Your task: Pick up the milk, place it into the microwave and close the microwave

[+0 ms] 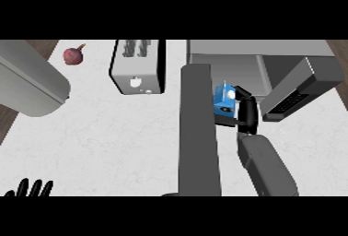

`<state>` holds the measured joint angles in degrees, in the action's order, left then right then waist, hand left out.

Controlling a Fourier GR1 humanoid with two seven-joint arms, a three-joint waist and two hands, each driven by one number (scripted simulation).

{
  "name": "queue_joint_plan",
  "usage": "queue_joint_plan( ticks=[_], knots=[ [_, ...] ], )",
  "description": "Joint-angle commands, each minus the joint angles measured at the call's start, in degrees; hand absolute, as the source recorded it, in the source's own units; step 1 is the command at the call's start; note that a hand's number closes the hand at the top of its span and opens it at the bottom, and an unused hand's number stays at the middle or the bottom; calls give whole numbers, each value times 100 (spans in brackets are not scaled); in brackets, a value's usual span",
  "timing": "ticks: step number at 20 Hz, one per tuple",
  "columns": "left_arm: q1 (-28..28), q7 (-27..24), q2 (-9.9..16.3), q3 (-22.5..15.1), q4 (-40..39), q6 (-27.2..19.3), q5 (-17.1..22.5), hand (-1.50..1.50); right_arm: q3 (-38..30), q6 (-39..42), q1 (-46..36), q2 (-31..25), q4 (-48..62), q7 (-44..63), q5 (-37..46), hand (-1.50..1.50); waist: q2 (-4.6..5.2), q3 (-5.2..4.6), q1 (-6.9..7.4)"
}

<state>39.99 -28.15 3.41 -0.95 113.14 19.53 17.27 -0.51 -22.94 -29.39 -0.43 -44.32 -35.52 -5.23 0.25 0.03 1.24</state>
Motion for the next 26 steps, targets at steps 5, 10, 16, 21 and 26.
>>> queue_joint_plan(
  ticks=[5,10,16,21,26],
  knots=[
    [-129,-104,78,174,-274,182,70,-150,-731,-127,-1112,-433,2177,-676,8,150,56,5,108],
    [-128,-199,201,227,-351,396,110,-150,-773,-688,-1670,-524,2959,-725,250,150,119,11,282],
    [-362,-48,222,245,-358,367,194,-150,-774,-879,-1965,-725,3377,-915,405,150,190,19,396],
    [-267,110,161,85,-91,277,100,-150,-707,-1186,-1958,-986,3468,-1303,587,150,228,32,456],
    [-325,121,267,161,-62,372,179,-150,-730,-1422,-2308,-1169,3545,-1192,656,150,271,38,571]
  ],
)
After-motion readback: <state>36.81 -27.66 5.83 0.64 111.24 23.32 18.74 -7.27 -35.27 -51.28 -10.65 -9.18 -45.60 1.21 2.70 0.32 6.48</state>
